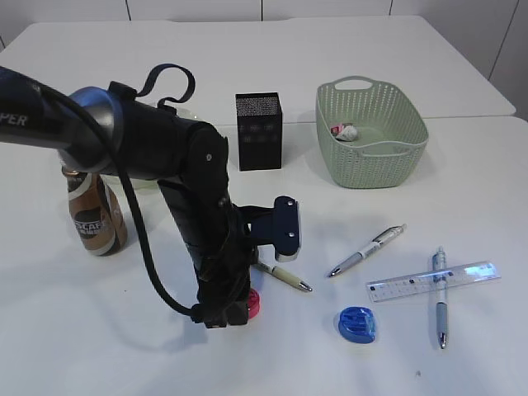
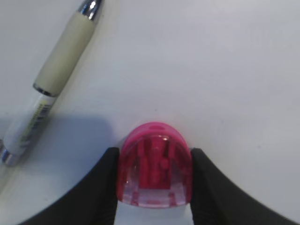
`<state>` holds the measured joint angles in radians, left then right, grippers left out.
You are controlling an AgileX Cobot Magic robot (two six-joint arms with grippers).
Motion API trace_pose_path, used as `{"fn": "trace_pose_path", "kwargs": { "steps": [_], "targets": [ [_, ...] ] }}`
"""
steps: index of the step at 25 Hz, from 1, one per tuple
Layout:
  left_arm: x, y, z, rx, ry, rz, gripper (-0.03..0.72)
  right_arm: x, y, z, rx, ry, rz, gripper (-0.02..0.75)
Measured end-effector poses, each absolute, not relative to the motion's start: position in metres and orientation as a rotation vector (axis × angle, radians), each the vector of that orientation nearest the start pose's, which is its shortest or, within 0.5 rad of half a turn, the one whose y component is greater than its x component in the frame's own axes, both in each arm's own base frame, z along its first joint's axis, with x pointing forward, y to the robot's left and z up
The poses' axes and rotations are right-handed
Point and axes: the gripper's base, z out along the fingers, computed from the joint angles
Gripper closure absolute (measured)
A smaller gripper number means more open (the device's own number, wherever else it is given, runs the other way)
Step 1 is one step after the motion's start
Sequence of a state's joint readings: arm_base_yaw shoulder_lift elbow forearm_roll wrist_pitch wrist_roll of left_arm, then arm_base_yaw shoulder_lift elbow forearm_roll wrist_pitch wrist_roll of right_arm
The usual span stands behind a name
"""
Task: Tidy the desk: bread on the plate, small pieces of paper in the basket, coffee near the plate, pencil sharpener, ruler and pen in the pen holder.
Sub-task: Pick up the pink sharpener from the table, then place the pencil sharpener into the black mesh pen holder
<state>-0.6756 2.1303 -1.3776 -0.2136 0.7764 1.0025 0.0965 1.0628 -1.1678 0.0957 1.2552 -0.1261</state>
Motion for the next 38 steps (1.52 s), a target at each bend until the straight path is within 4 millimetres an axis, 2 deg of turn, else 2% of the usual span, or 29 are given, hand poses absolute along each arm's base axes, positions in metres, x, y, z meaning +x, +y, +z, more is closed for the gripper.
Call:
{"fn": "trace_pose_path", "kwargs": {
  "steps": [6, 14, 17, 23, 28, 32, 38],
  "targets": [
    [0.311, -0.268, 0.128, 2.099, 2.159, -0.234, 0.405, 0.181, 0.026, 0.379, -0.284, 2.617, 0.12, 0.288],
    [0.321, -0.278, 0.196, 1.986, 2.058, -0.226, 0.405, 0.181, 0.026, 0.379, -0.286, 2.617, 0.119, 0.288],
    [0.324, -0.28, 0.212, 1.895, 2.084, -0.231, 0.405, 0.181, 0.026, 0.379, -0.286, 2.615, 0.119, 0.288],
    [0.34, -0.277, 0.223, 1.638, 2.165, -0.239, 0.405, 0.181, 0.026, 0.379, -0.286, 2.615, 0.119, 0.288],
    [0.366, -0.258, 0.227, 1.339, 2.239, -0.243, 0.405, 0.181, 0.026, 0.379, -0.286, 2.615, 0.119, 0.288],
    [0.384, -0.247, 0.233, 1.146, 2.218, -0.249, 0.405, 0.181, 0.026, 0.379, -0.286, 2.615, 0.121, 0.288],
    [0.397, -0.246, 0.243, 0.947, 2.143, -0.317, 0.405, 0.181, 0.026, 0.379, -0.286, 2.615, 0.121, 0.288]
  ]
}}
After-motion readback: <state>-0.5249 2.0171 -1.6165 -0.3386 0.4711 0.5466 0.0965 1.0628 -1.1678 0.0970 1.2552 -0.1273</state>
